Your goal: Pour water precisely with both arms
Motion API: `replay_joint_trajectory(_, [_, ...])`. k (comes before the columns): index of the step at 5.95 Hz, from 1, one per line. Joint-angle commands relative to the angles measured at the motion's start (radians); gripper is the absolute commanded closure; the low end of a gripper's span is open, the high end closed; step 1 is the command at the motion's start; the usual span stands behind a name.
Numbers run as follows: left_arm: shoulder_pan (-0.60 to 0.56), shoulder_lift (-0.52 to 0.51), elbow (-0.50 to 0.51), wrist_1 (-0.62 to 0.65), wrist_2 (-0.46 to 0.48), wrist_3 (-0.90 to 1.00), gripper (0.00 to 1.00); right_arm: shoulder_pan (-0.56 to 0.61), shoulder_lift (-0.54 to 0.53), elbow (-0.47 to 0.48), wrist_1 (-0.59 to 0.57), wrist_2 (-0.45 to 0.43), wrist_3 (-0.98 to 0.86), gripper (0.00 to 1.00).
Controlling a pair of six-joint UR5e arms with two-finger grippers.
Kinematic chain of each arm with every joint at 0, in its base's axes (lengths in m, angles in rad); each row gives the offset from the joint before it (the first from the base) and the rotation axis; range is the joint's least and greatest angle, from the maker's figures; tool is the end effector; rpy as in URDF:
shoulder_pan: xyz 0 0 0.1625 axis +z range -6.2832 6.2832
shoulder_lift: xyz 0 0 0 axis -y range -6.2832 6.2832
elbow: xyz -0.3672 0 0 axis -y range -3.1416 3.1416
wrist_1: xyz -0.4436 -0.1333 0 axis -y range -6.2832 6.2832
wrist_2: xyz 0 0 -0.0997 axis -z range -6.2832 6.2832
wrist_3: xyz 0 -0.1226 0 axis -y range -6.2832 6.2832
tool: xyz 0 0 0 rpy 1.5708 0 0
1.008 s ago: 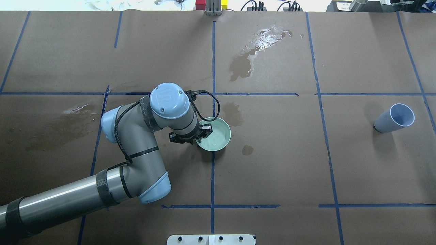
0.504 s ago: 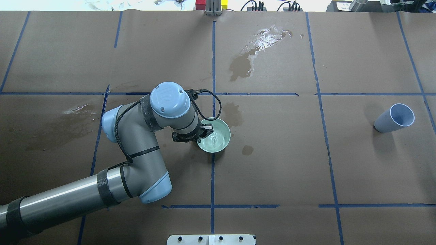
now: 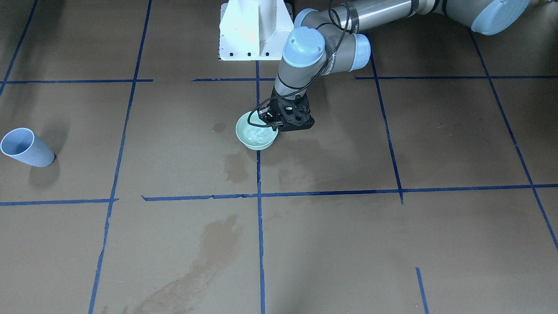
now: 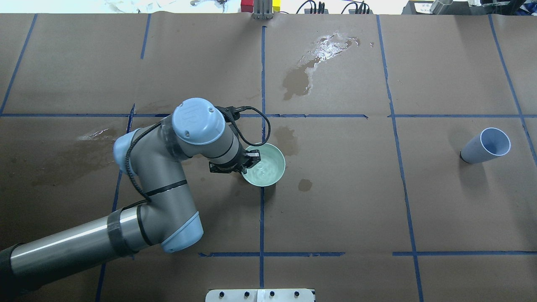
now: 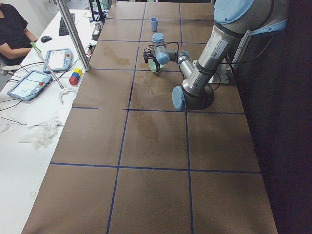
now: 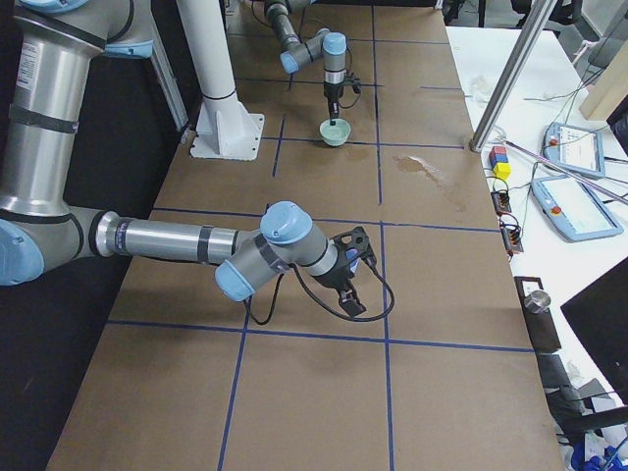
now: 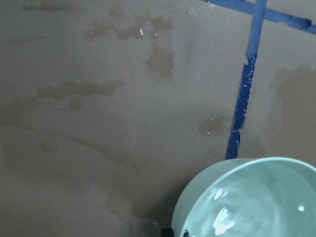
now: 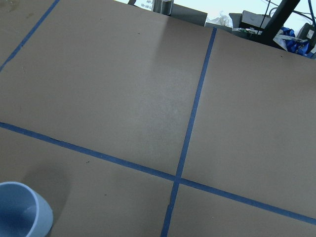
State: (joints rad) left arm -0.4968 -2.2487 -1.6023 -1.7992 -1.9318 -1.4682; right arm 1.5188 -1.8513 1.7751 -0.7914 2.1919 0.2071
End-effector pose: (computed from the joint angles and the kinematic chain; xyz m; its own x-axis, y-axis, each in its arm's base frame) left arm 0.5886 -0.4215 0.1470 0.5373 -0.1823 -0.8234 0.1413 0.9820 -0.1253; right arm 0.0369 -0.4837 0.5607 0.7838 -0.2525 0.5674 -0.1242 0.8314 0.5416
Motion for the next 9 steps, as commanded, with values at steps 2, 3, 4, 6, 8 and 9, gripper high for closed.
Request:
replay_joint_trajectory(2, [-0.029,0.136,-0.131,-0.055,-0.006,0.049,1.0,0.018,-0.009,-0.002,-0.014,0.075,0.0,0.0])
replay_joint_trajectory(3, [-0.06,0.208,-0.136,-0.145,-0.063,0.058,1.0,0.027,-0.012,-0.005,-0.028,0.101,0.0,0.0])
replay_joint_trajectory(4, [-0.125,0.251,-0.136,-0.176,-0.166,0.081,1.0,0.043,-0.006,-0.005,-0.088,0.161,-0.003,0.0])
replay_joint_trajectory(6, [-0.183,0.378,-0.195,-0.183,-0.199,0.239,1.0,0.057,-0.009,-0.002,-0.206,0.228,-0.102,0.0])
replay_joint_trajectory(8, [-0.282,0.487,-0.215,-0.19,-0.313,0.397,1.0,0.04,-0.006,0.009,-0.39,0.253,-0.301,0.0])
replay_joint_trajectory(9, [-0.33,0.551,-0.214,-0.216,-0.349,0.481,1.0,0.035,-0.006,0.009,-0.441,0.253,-0.336,0.0])
